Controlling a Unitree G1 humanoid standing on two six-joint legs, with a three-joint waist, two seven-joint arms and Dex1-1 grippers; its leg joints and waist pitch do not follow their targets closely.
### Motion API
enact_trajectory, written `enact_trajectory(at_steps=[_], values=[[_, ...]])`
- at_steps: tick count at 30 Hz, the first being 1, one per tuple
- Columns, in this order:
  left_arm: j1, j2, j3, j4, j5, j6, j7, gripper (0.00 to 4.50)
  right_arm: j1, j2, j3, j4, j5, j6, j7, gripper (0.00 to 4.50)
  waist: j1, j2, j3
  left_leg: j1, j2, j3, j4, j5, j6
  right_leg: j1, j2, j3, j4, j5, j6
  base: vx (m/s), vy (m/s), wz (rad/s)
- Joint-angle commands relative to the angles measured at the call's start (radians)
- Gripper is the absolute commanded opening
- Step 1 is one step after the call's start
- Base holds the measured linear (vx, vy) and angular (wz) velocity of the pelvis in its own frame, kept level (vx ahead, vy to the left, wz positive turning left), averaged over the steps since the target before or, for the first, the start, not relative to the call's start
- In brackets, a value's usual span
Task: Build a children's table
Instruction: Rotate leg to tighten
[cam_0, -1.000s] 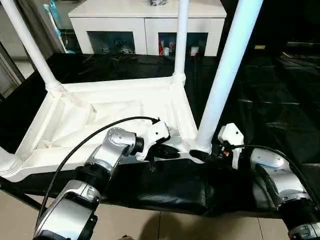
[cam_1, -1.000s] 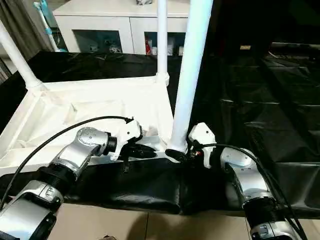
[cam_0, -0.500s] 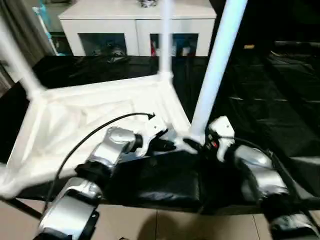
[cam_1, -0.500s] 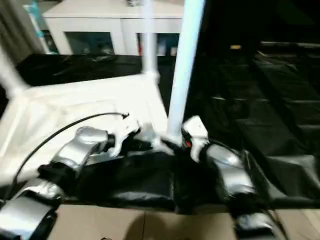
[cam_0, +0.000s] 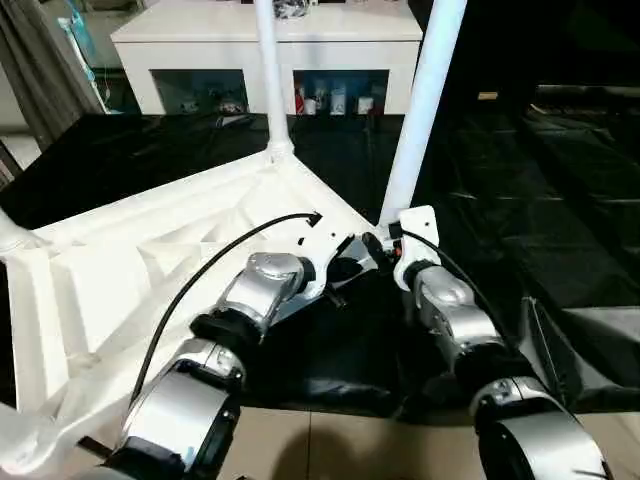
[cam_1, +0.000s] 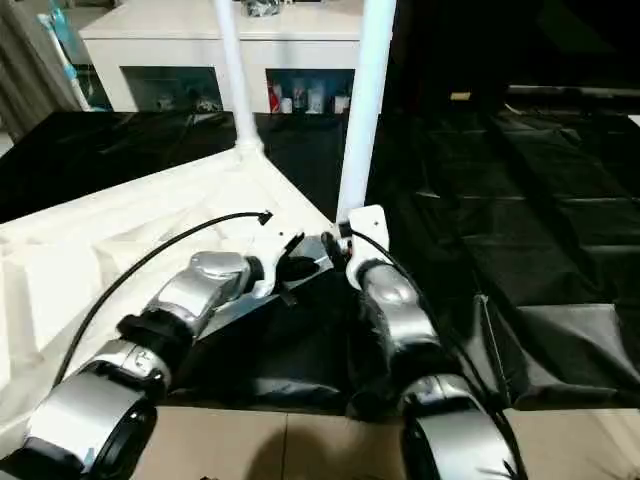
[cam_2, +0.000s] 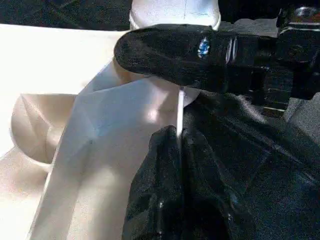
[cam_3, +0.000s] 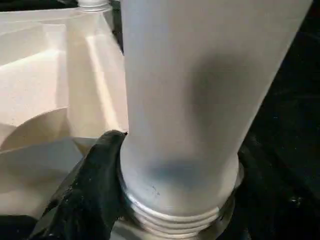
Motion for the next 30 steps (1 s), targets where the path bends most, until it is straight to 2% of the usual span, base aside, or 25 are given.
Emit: enact_trajectory(at_steps=[1, 2, 3, 4, 6, 8, 11, 13, 14, 16, 17, 18, 19, 20, 21, 23, 24, 29, 30], values=[[0.015, 0.010, 0.004, 0.051, 0.012, 0.024, 0.038, 0.00, 0.000, 0.034, -0.010, 0.052, 0.020, 0.002, 0.025, 2.72, 0.005, -0.014, -0.057, 0.014, 0.007, -0.014, -0.089, -0.382, 0.027, 0.037, -0.036, 0.012, -0.088, -0.413, -0.172, 0.000, 0.000, 0.00], [0.015, 0.010, 0.004, 0.051, 0.012, 0.024, 0.038, 0.00, 0.000, 0.034, -0.010, 0.052, 0.020, 0.002, 0.025, 2.72, 0.005, -0.013, -0.057, 0.015, 0.008, -0.014, -0.089, -0.385, 0.027, 0.035, -0.037, 0.013, -0.089, -0.411, -0.173, 0.000, 0.000, 0.00], [0.016, 0.013, 0.003, 0.054, 0.012, 0.021, 0.035, 0.00, 0.001, 0.034, -0.016, 0.050, 0.026, -0.008, 0.031, 3.28, 0.004, -0.013, -0.058, 0.015, 0.008, -0.014, -0.090, -0.386, 0.026, 0.036, -0.036, 0.013, -0.089, -0.398, -0.177, 0.000, 0.000, 0.00], [0.016, 0.017, 0.001, 0.056, 0.013, 0.017, 0.028, 0.00, 0.000, 0.033, -0.021, 0.047, 0.030, -0.017, 0.034, 3.42, 0.004, -0.014, -0.057, 0.015, 0.008, -0.014, -0.090, -0.388, 0.026, 0.036, -0.035, 0.013, -0.088, -0.394, -0.178, 0.000, 0.000, 0.00], [0.018, 0.026, -0.007, 0.057, 0.017, 0.004, 0.002, 0.00, -0.002, 0.022, -0.025, 0.039, 0.032, -0.038, 0.044, 3.48, 0.004, -0.015, -0.058, 0.014, 0.008, -0.014, -0.091, -0.388, 0.031, 0.040, -0.037, 0.013, -0.087, -0.383, -0.182, 0.000, 0.000, 0.00], [0.027, 0.039, -0.029, 0.049, 0.028, -0.031, -0.052, 0.00, 0.000, 0.005, -0.028, 0.025, 0.032, -0.051, 0.061, 3.76, 0.004, -0.015, -0.060, 0.010, 0.008, -0.014, -0.093, -0.365, 0.035, 0.044, -0.038, 0.012, -0.088, -0.364, -0.182, 0.000, 0.000, 0.00], [0.045, 0.068, -0.070, 0.034, 0.050, -0.069, -0.140, 0.00, 0.010, -0.041, -0.025, -0.002, 0.024, -0.075, 0.094, 3.89, 0.008, -0.016, -0.061, 0.014, 0.009, -0.009, -0.089, -0.349, 0.042, 0.041, -0.039, 0.016, -0.086, -0.338, -0.198, 0.000, 0.000, 0.00], [0.052, 0.080, -0.080, 0.026, 0.052, -0.066, -0.172, 0.00, 0.017, -0.058, -0.025, -0.016, 0.025, -0.087, 0.131, 4.13, 0.011, -0.012, -0.063, 0.015, 0.011, -0.007, -0.088, -0.321, 0.046, 0.043, -0.039, 0.017, -0.081, -0.288, -0.218, 0.000, 0.000, 0.00], [0.061, 0.098, -0.097, 0.009, 0.054, -0.069, -0.224, 0.00, 0.030, -0.078, -0.023, -0.043, 0.034, -0.092, 0.189, 4.24, 0.012, -0.014, -0.064, 0.013, 0.011, -0.006, -0.086, -0.306, 0.053, 0.046, -0.039, 0.017, -0.078, -0.266, -0.227, 0.000, 0.000, 0.00], [0.081, 0.142, -0.127, -0.027, 0.061, -0.057, -0.314, 0.00, 0.069, -0.133, -0.003, -0.123, 0.059, -0.099, 0.355, 4.30, 0.018, -0.013, -0.065, 0.011, 0.014, -0.006, -0.085, -0.291, 0.073, 0.052, -0.040, 0.016, -0.075, -0.238, -0.233, 0.000, 0.000, 0.00], [0.083, 0.147, -0.128, -0.031, 0.061, -0.059, -0.322, 0.00, 0.076, -0.141, 0.001, -0.136, 0.063, -0.098, 0.378, 4.30, 0.021, -0.011, -0.067, 0.012, 0.016, -0.005, -0.083, -0.272, 0.085, 0.052, -0.039, 0.016, -0.071, -0.201, -0.242, 0.000, 0.000, 0.00], [0.093, 0.178, -0.139, -0.054, 0.059, -0.081, -0.380, 0.00, 0.122, -0.187, 0.031, -0.219, 0.091, -0.092, 0.524, 4.30, 0.022, -0.010, -0.070, 0.009, 0.016, -0.006, -0.081, -0.245, 0.091, 0.057, -0.037, 0.014, -0.063, -0.155, -0.257, 0.000, 0.000, 0.00], [0.098, 0.191, -0.145, -0.064, 0.057, -0.101, -0.407, 0.00, 0.142, -0.207, 0.046, -0.252, 0.101, -0.089, 0.584, 4.30, 0.028, -0.012, -0.070, 0.009, 0.016, -0.006, -0.080, -0.241, 0.103, 0.060, -0.034, 0.013, -0.064, -0.136, -0.252, 0.000, 0.000, 0.00], [0.107, 0.214, -0.152, -0.084, 0.050, -0.124, -0.460, 0.00, 0.185, -0.251, 0.083, -0.320, 0.120, -0.081, 0.704, 4.30, 0.034, -0.010, -0.069, 0.010, 0.020, -0.004, -0.078, -0.215, 0.116, 0.057, -0.033, 0.014, -0.057, -0.088, -0.264, 0.000, 0.000, 0.00], [0.111, 0.226, -0.155, -0.094, 0.046, -0.128, -0.481, 0.00, 0.208, -0.275, 0.106, -0.355, 0.128, -0.074, 0.762, 4.30, 0.039, -0.011, -0.070, 0.006, 0.021, -0.005, -0.076, -0.205, 0.121, 0.062, -0.031, 0.012, -0.052, -0.063, -0.271, 0.000, 0.000, 0.00], [0.124, 0.252, -0.162, -0.127, 0.039, -0.167, -0.539, 0.00, 0.251, -0.330, 0.151, -0.410, 0.137, -0.044, 0.877, 4.30, 0.038, -0.013, -0.069, 0.008, 0.021, -0.004, -0.077, -0.220, 0.121, 0.061, -0.032, 0.012, -0.051, -0.073, -0.284, 0.000, 0.000, 0.00], [0.124, 0.253, -0.162, -0.128, 0.039, -0.167, -0.539, 0.00, 0.251, -0.330, 0.152, -0.411, 0.137, -0.044, 0.878, 4.30, 0.037, -0.014, -0.069, 0.006, 0.021, -0.004, -0.077, -0.225, 0.120, 0.062, -0.033, 0.012, -0.051, -0.082, -0.285, 0.000, 0.000, 0.00], [0.155, 0.292, -0.170, -0.223, 0.009, -0.154, -0.628, 0.00, 0.271, -0.355, 0.159, -0.435, 0.138, -0.025, 0.945, 4.30, 0.038, -0.011, -0.065, 0.015, 0.026, -0.002, -0.083, -0.277, 0.079, 0.051, -0.037, 0.017, -0.061, -0.193, -0.278, 0.000, 0.000, 0.00], [0.161, 0.299, -0.173, -0.241, 0.003, -0.153, -0.644, 0.00, 0.268, -0.352, 0.155, -0.436, 0.141, -0.022, 0.941, 4.30, 0.038, -0.014, -0.064, 0.015, 0.026, -0.001, -0.084, -0.278, 0.076, 0.050, -0.036, 0.018, -0.061, -0.196, -0.276, 0.000, 0.000, 0.00]])
